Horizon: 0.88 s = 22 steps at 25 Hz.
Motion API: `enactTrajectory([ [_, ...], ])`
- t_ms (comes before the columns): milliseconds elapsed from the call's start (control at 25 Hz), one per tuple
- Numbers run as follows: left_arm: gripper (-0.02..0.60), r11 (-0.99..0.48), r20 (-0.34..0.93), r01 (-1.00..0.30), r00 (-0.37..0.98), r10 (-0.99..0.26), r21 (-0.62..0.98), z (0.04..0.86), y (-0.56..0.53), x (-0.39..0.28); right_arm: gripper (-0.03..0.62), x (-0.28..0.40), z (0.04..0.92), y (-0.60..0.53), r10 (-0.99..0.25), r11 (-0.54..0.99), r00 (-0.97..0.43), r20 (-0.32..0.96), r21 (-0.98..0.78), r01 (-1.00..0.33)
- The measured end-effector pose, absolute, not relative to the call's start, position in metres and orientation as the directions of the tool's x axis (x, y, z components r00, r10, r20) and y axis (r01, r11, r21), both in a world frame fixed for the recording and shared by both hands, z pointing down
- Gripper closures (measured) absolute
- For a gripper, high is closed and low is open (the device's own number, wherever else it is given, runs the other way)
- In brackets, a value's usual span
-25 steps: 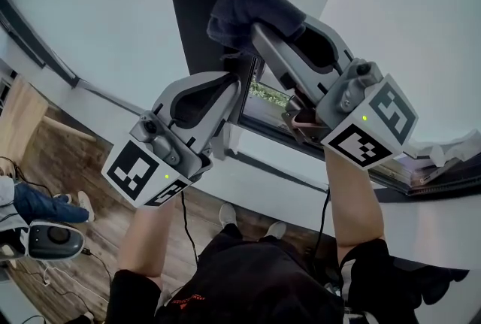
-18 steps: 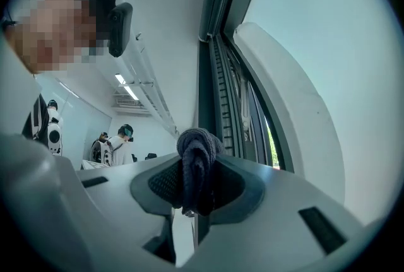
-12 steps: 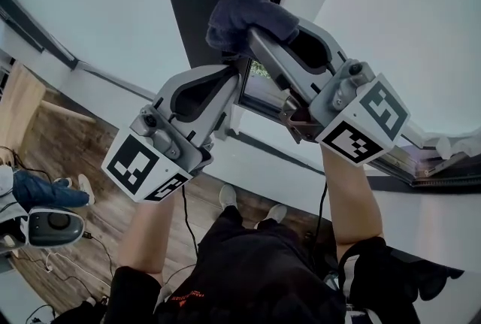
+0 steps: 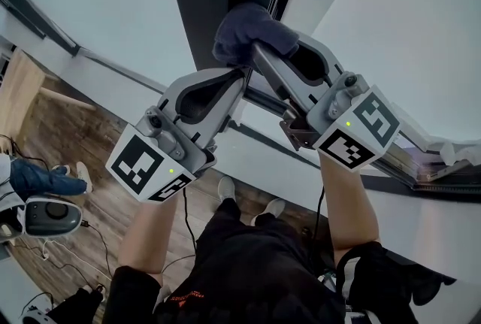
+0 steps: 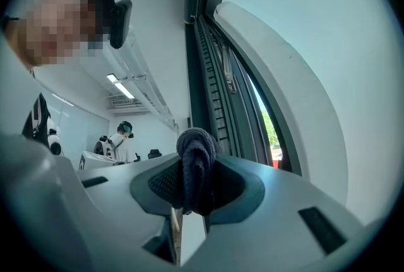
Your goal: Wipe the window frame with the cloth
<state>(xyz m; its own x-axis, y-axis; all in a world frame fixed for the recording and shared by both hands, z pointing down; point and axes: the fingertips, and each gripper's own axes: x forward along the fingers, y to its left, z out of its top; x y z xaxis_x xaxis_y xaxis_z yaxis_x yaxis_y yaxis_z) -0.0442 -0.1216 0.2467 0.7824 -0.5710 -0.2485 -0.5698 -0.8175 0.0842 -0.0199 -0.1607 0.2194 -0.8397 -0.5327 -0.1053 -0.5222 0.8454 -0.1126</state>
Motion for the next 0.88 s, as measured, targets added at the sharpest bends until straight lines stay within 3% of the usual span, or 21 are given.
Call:
enactTrajectory([
  [880,0.561,-0.785,-0.178,-0.595,0.765,-0.618,0.171,0.303,-0.119,-0.051,0.494,-0.017,0.312,-0.166,-0.559,0.800,-0.829,-0.010,-0.271,-0.536],
])
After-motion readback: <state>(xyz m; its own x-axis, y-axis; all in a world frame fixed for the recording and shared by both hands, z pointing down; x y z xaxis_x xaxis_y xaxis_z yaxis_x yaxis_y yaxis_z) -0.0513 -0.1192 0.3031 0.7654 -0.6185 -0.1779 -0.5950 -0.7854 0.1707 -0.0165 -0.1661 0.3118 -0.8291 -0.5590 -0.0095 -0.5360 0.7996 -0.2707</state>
